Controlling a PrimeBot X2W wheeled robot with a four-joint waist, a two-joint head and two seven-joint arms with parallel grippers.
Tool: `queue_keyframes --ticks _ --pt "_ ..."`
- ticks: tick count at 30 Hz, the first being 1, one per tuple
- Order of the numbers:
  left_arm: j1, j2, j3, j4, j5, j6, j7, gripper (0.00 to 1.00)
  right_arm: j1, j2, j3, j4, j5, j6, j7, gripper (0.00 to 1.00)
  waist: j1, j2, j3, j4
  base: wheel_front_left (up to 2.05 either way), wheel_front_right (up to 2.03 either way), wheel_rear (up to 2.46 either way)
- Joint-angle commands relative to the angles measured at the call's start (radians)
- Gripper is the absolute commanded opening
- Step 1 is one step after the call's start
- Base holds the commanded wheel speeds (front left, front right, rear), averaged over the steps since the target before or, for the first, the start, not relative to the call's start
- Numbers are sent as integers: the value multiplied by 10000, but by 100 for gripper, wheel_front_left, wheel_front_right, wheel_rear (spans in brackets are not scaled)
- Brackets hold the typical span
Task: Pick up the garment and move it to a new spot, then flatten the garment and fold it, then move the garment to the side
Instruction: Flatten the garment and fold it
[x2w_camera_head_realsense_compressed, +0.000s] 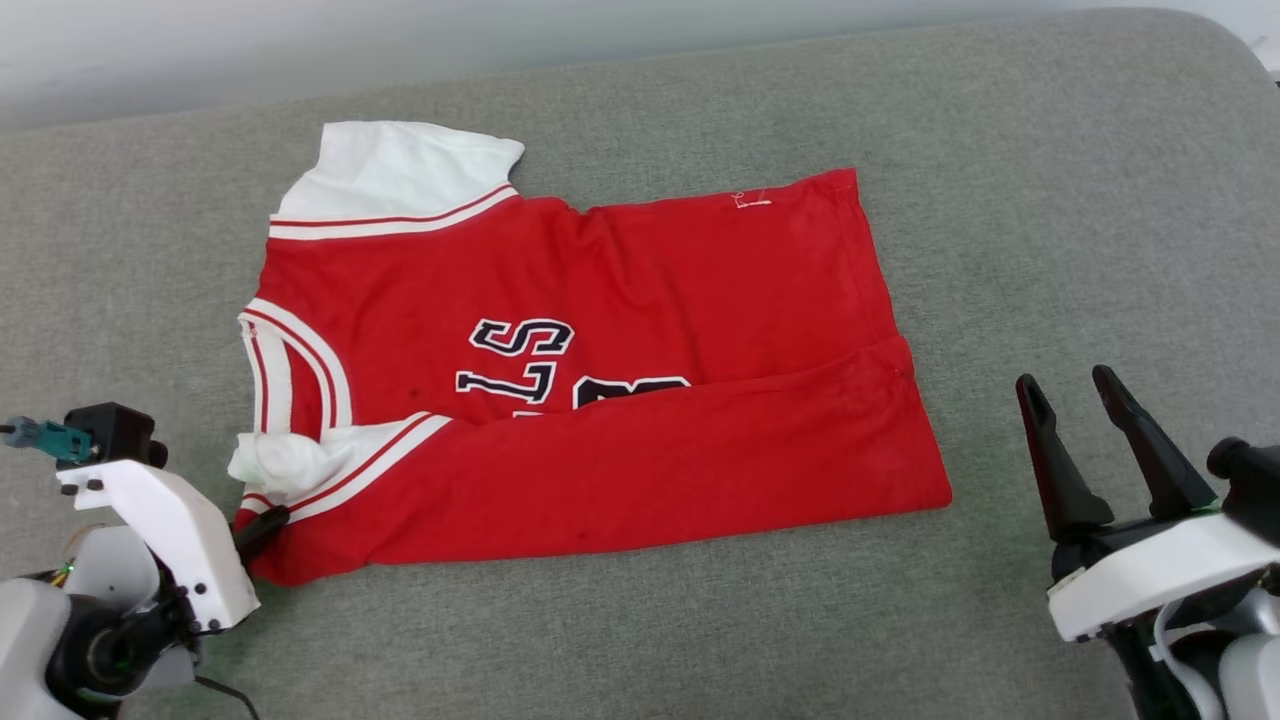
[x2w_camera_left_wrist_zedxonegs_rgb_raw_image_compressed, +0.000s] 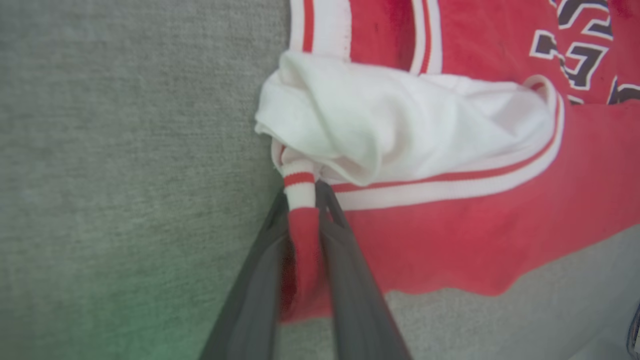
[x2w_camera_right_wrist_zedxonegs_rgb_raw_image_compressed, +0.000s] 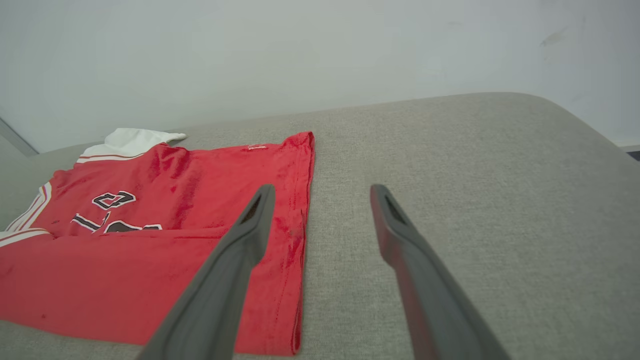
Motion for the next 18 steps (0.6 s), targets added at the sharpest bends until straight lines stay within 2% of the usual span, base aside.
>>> queue_keyframes --ticks 1,5,9,13,18 --pt "451 -604 -521 305 52 -42 110 0 -193 -100 -39 10 178 -3 174 100 2 0 -51 73 0 0 0" --pt "344 -475 -247 -54 340 -111 -655 0 -388 -539 -131 277 900 -3 1716 100 2 0 -174 352 0 0 0" --pt "179 -340 10 -708 644 -41 -1317 0 -782 -1049 -78 684 1515 -3 4170 100 2 0 -195 727 0 0 0" --pt "28 -363 -16 -1493 971 106 -1645 0 -1182 -1271 -12 1087 1889 -3 6330 100 2 0 -14 1183 0 0 0" --pt "-151 -549 -263 -2275 1326 233 -1810 0 -1703 -1033 27 1693 1923 -3 7519 100 2 0 311 1674 0 0 0"
